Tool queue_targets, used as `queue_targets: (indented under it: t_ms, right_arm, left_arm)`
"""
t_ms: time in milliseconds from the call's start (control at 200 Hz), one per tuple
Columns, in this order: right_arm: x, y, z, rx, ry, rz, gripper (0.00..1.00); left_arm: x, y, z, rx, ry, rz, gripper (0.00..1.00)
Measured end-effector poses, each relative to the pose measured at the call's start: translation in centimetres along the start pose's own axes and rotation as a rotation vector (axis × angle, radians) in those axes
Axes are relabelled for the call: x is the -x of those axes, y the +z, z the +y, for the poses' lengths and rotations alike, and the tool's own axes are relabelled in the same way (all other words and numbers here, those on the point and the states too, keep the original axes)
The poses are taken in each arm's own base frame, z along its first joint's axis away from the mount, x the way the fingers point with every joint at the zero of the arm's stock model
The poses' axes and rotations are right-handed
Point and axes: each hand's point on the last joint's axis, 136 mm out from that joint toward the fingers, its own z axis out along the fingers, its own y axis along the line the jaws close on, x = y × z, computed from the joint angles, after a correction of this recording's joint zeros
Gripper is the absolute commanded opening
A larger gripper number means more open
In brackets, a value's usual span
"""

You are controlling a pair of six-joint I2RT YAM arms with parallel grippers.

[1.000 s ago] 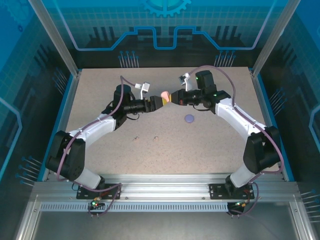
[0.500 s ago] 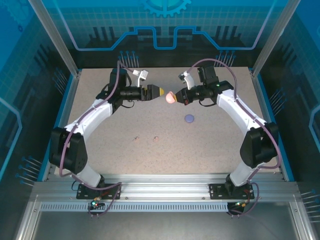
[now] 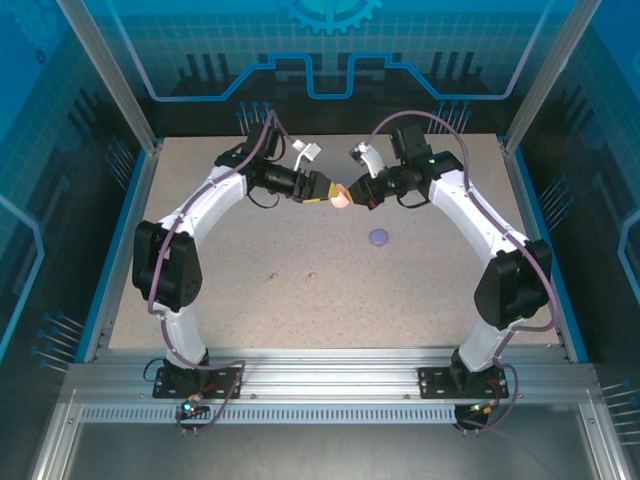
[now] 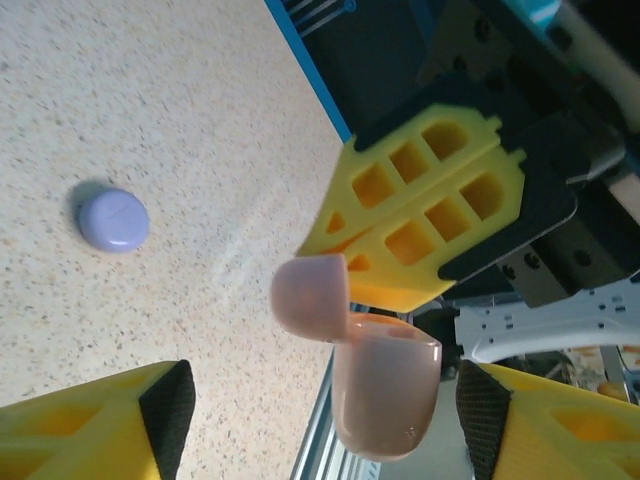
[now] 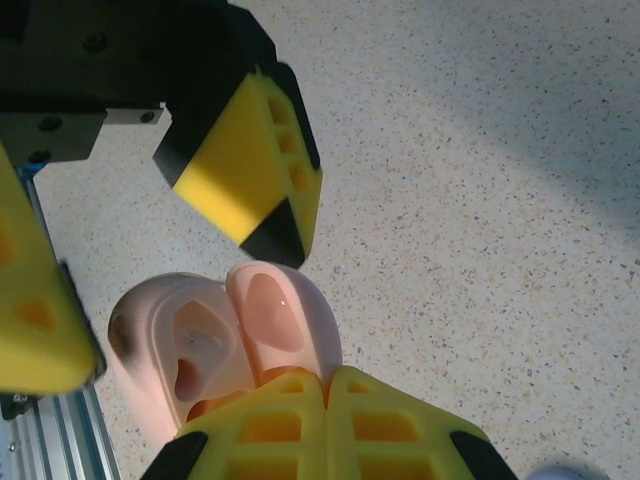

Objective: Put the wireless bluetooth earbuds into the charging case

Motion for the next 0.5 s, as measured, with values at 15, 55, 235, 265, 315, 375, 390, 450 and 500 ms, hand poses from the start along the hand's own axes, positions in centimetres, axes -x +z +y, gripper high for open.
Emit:
queue_targets:
  t_ms: [15,55,235,265,315,375,390,450,500]
  right_arm:
    - [0.0,0.0,0.0,0.000,-0.002,0.002,0.00]
    - [-0.1,0.2,-0.1,0.000,-0.005,0.007,0.00]
    - [-0.6,0.6,-0.3,-0.001,0.002,0.029,0.00]
    - [-0.7,0.6,-0.4,-0.003,0.003,0.030,0.00]
    - [-0.7,0.7,-0.4,-0.003,0.002,0.033,0.00]
    - [-0.7,0.7,-0.5,-0.006,0.001,0.033,0.00]
    - [-0.7,0.7,-0.5,-0.006,0.001,0.033,0.00]
    - [-0.7,0.7,-0.5,-0.009,0.001,0.034,0.00]
    - [-0.7,0.7,-0.5,-0.009,0.001,0.034,0.00]
  left_arm:
    - [-0.1,0.1,-0.1,-0.003,0.000,0.005,0.70]
    - [-0.4,0.3,-0.2,-0.010,0.000,0.016,0.69]
    - [-1.0,1.0,-0.8,-0.028,0.001,0.041,0.63]
    - [-1.0,1.1,-0.8,-0.029,0.002,0.041,0.63]
    - [-1.1,1.1,-0.8,-0.029,0.000,0.043,0.60]
    - [-1.3,1.2,-0.6,-0.031,-0.007,0.046,0.56]
    - [-1.3,1.2,-0.6,-0.031,-0.007,0.047,0.55]
    - [-1.4,1.2,-0.5,-0.031,-0.011,0.049,0.50]
    - [-1.5,1.2,-0.5,-0.033,-0.015,0.050,0.50]
